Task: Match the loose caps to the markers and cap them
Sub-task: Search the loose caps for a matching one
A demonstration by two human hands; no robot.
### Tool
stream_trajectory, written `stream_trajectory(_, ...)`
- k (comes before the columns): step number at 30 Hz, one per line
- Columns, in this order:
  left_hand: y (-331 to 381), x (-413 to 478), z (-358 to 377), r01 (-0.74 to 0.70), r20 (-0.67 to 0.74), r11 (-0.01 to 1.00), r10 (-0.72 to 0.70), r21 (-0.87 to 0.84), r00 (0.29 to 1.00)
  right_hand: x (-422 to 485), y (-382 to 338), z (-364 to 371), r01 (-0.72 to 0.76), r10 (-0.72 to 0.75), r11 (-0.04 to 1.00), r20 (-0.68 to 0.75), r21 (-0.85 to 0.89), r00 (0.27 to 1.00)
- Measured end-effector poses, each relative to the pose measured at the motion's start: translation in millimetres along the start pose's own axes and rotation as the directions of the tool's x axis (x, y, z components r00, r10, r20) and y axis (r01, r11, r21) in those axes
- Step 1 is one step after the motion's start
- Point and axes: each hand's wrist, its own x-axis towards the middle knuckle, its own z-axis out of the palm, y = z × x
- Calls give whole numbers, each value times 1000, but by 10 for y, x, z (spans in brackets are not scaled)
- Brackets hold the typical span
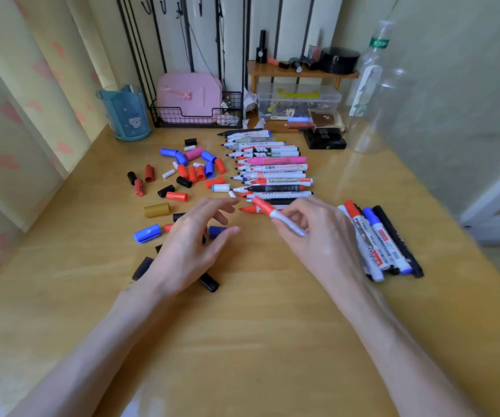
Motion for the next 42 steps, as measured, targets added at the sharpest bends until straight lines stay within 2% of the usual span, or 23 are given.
stream_trajectory(2,52,30,44,-21,49,999,20,31,999,50,137,-104,-157,159,981,7,-115,987)
stream_trajectory(4,98,58,100,-42,78,998,38,48,996,71,261,-188,-242,256,942,29,-234,966)
stream_trajectory(9,148,123,217,-65,103,996,58,68,993,65,366,-217,-283,323,901,74,-328,943)
stream_trajectory(16,86,120,188,-51,94,997,46,59,995,57,372,-213,-213,251,927,89,-308,964)
stream_trajectory(21,3,104,73,-16,60,998,12,69,998,62,383,-118,-151,170,940,35,-307,985)
stream_trajectory(24,-70,66,-43,1,23,996,-3,84,1000,75,365,3,-47,56,957,25,-286,998)
stream_trajectory(30,-291,-67,-325,67,-12,991,-66,112,998,149,254,313,199,-160,944,161,-263,974)
stream_trajectory(34,-413,-145,-489,110,-55,982,-103,152,993,189,231,419,219,-172,939,187,-265,967)
stream_trajectory(39,-528,-180,-648,156,-113,942,-127,299,985,250,252,445,201,-159,931,156,-306,975)
stream_trajectory(42,-567,-186,-647,176,-88,903,-154,392,984,308,245,486,217,-169,923,170,-317,971)
